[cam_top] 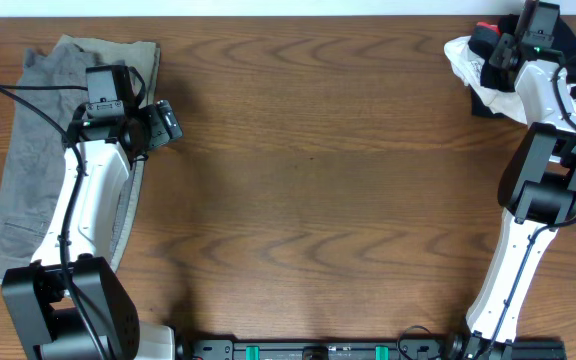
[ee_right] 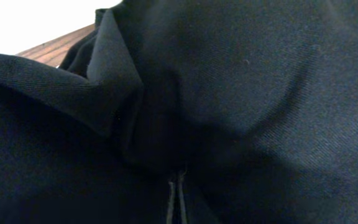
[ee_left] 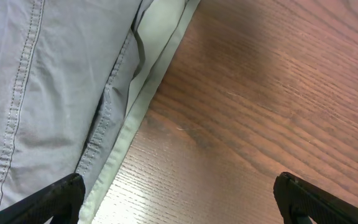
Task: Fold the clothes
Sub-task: 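Lower the bundle onto the white garment pile and open the right gripper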
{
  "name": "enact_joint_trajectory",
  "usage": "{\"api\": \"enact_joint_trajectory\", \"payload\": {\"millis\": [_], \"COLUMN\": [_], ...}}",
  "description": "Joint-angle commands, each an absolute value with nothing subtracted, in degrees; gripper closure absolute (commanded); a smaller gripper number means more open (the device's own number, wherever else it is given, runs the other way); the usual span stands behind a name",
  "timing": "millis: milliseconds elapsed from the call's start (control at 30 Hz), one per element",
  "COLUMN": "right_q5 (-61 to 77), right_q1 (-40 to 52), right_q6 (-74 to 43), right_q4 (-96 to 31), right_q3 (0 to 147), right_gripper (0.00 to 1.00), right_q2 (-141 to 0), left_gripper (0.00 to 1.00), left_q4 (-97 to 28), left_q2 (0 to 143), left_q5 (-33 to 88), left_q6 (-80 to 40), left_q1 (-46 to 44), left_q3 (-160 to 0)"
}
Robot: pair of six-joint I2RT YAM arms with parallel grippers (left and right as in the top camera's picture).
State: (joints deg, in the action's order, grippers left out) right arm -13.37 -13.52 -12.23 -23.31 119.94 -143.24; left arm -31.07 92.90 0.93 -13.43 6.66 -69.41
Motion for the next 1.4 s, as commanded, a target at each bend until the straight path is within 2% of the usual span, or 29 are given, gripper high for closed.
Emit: {"api": "enact_joint_trajectory", "payload": {"millis": [0,233,467,600,767,967,1367], "right_q5": [-13.1,-13.2,-8.4,-3.7,8.4,18.8,18.3], "right_q1": [-13.0,-13.3,-12.5,-11.4,-9.0,-5.0,-3.5], "right_q6": [-12.6,-12.6,-9.7,-9.5,-10.2,-13.5,-12.5], "right_q4": [-24.2,-28.2,-39.6,-48.1,-60.2,-70.6,-74.7], "right_q3": [118.8,118.8,118.8,118.8,118.8,118.8,118.8], "right_gripper": [0.92,0.73,0.32,0.22,0.02,0.01,0.01], "right_q2": [-139.3,-126.6,-115.5,-109.1,-101.4,-97.0,-96.7], "left_gripper": [0.02,0.02,0.02,0.02,0.02,0.02,0.02], "left_q4": [-31.0,-31.0,-31.0,-31.0,-31.0,-31.0,-31.0], "left_q2": [93.6,93.6,93.6,93.6,93.6,93.6,93.6], "left_q5": [0.8,0.8,0.8,0.8,0.8,0.8,0.8], "left_q6": [-12.5,-12.6,-12.6,-12.6,-12.6,-12.6,-12.6], "left_q1": [6.8,6.8,6.8,6.8,6.8,6.8,6.8], "left_q3": [-68.8,-68.8,-68.8,-68.8,-68.8,-68.8,-68.8]}}
